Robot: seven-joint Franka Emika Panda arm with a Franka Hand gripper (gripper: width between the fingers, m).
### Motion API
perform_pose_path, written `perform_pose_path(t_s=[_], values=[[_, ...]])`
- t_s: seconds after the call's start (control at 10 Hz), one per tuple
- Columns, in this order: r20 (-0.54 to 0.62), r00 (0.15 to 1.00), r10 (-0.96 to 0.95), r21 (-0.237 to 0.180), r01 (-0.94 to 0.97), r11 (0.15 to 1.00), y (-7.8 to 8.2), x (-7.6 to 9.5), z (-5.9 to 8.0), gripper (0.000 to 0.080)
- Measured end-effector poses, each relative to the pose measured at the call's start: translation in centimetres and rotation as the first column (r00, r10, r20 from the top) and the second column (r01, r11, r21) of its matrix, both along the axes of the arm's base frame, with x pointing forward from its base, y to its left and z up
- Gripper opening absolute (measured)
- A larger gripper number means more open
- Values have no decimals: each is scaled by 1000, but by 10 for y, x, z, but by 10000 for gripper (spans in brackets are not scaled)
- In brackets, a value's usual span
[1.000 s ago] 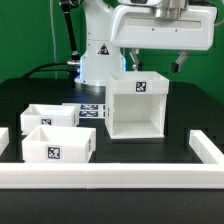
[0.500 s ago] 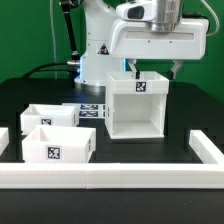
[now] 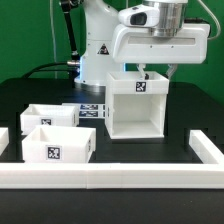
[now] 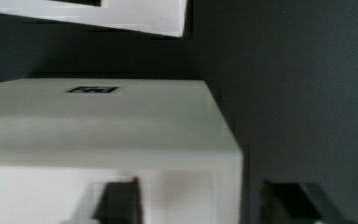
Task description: Assemble drawer
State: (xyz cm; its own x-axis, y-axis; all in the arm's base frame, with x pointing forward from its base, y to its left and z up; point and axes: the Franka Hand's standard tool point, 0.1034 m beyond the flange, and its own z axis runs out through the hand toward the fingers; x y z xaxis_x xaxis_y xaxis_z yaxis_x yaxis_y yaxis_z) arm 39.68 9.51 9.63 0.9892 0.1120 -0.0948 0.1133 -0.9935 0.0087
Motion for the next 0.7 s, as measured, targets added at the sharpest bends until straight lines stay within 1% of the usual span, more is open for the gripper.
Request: perform_pose_path(t_s=[0.1,0.2,0.3,0.7], values=[[2,1000,-2,2,2,1000,1,1,1,233],[1,1000,-1,2,1,1000,1,1,0,96],[1,1000,-1,2,1,1000,1,1,0,37],[2,1000,-1,2,1,1000,1,1,0,37]])
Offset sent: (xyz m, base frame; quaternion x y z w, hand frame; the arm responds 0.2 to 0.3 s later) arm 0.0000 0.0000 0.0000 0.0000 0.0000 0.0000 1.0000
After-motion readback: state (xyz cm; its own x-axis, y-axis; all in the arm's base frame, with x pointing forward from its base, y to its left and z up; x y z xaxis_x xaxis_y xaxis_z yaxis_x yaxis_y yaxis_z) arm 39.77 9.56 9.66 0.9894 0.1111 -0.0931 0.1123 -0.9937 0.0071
